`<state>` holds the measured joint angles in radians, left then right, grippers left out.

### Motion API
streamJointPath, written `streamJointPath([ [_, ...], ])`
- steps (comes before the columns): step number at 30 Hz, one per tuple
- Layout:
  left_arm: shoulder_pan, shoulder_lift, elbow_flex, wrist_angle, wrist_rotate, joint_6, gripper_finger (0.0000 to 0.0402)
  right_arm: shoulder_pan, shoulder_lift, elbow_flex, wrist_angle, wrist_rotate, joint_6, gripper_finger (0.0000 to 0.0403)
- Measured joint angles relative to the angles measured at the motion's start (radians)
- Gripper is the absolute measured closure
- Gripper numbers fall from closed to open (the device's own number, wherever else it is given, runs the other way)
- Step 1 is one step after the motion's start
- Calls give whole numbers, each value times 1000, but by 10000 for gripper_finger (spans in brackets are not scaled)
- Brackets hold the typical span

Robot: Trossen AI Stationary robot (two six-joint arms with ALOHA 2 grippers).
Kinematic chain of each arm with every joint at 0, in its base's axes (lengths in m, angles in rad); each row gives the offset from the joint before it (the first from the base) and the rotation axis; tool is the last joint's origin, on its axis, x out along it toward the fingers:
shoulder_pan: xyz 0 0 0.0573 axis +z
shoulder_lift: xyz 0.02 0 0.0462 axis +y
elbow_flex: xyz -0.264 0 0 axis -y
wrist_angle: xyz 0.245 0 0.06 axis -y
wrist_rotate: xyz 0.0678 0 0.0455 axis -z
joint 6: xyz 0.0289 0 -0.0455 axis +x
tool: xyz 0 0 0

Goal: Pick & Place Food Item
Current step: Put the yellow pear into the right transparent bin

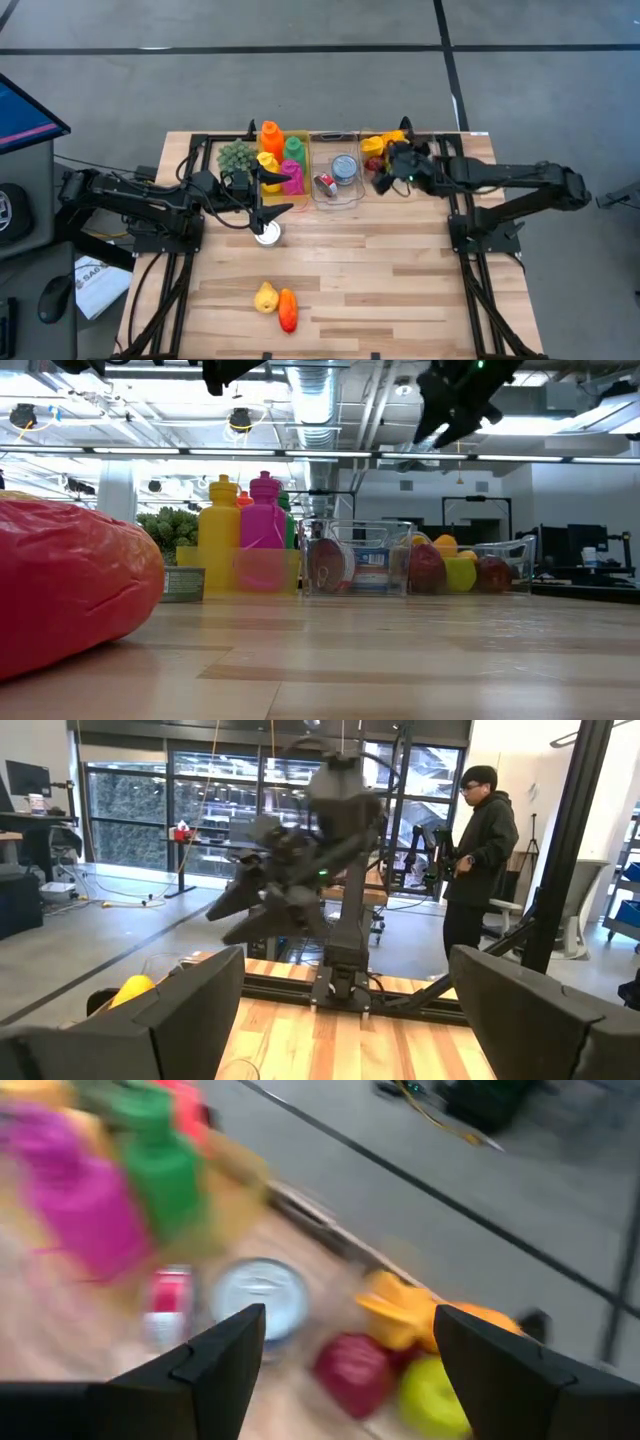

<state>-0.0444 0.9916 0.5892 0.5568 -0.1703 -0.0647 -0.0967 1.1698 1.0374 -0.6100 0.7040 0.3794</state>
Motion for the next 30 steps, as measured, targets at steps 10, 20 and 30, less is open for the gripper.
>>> streamJointPath([
  [10,-1,0,0,-1,2,0,60,231,27,2,153,0,-75,117],
  [20,-108,0,1,-328,20,-121,60,372,29,-1,149,0,-55,117],
  [30,-335,0,1,-408,-75,-154,60,383,30,-1,152,3,-20,117],
])
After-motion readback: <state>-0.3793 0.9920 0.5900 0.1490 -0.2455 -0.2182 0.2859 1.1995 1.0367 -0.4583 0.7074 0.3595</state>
